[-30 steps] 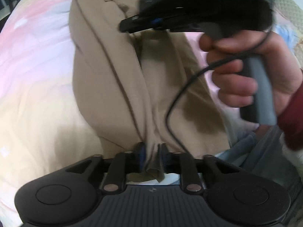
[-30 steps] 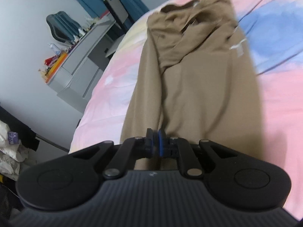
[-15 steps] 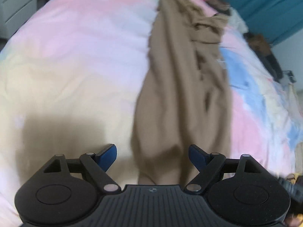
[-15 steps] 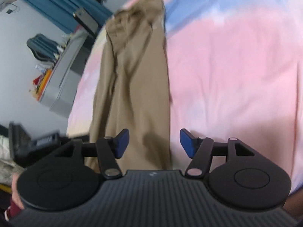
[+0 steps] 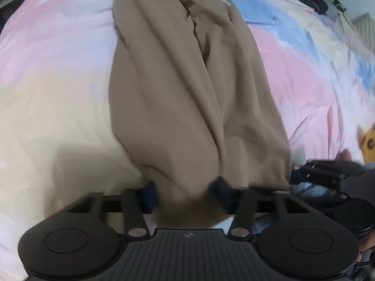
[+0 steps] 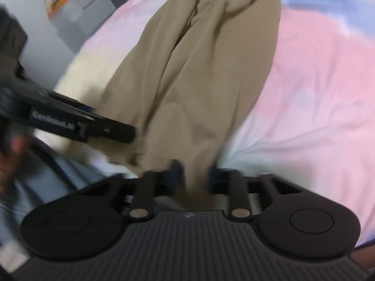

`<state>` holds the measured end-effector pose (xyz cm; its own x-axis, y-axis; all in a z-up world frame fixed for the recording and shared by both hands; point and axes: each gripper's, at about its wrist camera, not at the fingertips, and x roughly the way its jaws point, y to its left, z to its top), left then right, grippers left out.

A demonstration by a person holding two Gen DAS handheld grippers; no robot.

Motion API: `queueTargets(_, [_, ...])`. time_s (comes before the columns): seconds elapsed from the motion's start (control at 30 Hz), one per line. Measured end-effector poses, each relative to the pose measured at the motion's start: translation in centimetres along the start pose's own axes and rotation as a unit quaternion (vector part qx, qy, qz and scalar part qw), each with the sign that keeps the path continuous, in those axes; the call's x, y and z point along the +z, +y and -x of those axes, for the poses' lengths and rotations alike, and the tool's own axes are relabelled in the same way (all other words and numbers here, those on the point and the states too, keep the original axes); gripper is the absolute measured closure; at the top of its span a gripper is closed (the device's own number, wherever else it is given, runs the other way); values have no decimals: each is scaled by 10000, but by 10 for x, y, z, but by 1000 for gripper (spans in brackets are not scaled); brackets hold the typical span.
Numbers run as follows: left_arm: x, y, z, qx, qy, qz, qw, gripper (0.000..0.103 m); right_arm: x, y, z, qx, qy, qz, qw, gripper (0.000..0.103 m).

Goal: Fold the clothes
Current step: 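Grasp the hem with the left gripper while the right gripper grasps it beside, then fold the hem end of the strip up toward the collar with both grippers, release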

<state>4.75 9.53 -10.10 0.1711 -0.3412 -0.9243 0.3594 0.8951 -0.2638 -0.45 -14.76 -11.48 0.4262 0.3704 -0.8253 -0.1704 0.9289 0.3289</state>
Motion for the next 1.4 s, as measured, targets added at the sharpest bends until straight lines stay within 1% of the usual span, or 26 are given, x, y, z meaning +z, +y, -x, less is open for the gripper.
queueTargets(0.03, [-2,3,6,-50,-36,59,10000,86,0,2,3,-101,-43,83,9999,95])
queueTargets(0.1, [-8,11,26,-238,-278,232,9991,91,4,-12,20,72,-231,-295,9993,95])
queueTargets(0.17, [-14,18,54,-666,-689,451,9944,92,10,-25,43,247,-483,-602,9967,95])
queueTargets(0.2, [-17,22,66,-867,-908,531,9907,92,16,-30,57,316,-646,-684,9951,95])
queueTargets(0.27, [-24,25,97,-1138,-1372,663,9818,92,27,-38,86,494,-951,-827,9908,96])
queueTargets(0.37, [-14,-3,134,-1339,-1954,671,9692,93,47,-36,131,664,-1425,-789,9844,96])
queueTargets(0.5, [-21,-29,193,-1485,-2509,515,9552,93,61,-16,183,609,-2016,-434,9766,96])
queueTargets(0.57, [-35,-47,222,-1553,-2656,418,9506,93,61,-14,203,629,-2204,-329,9728,96])
queueTargets(0.63, [-55,-58,233,-1610,-2711,324,9484,93,49,-11,220,692,-2334,-266,9696,96])
queueTargets(0.67, [-65,-64,238,-1638,-2735,278,9474,94,43,-18,227,730,-2357,-254,9688,96])
queueTargets(0.73, [-84,-71,237,-1686,-2768,268,9456,94,18,-16,240,772,-2351,-188,9687,96])
queueTargets(0.8, [-121,-83,252,-1598,-2846,126,9452,94,-6,-9,250,829,-2342,-76,9686,96])
queueTargets(0.87, [-149,-92,251,-1536,-2883,40,9451,94,-21,-5,251,804,-2330,-74,9691,95])
queueTargets(0.93, [-165,-94,253,-1616,-2850,57,9448,94,-30,-6,250,807,-2316,-130,9694,95])
queueTargets(1.0, [-160,-92,244,-1618,-2886,51,9437,94,-30,-13,249,867,-2344,-238,9680,95])
queueTargets(1.07, [-148,-86,237,-1572,-2936,88,9429,94,-20,-19,244,859,-2395,-300,9666,95])
queueTargets(1.27, [-59,-89,218,-1116,-3211,-195,9403,93,30,-36,218,771,-2524,-515,9632,95])
queueTargets(1.4, [1,-80,190,-848,-3278,-263,9406,93,74,-59,182,663,-2481,-663,9642,95])
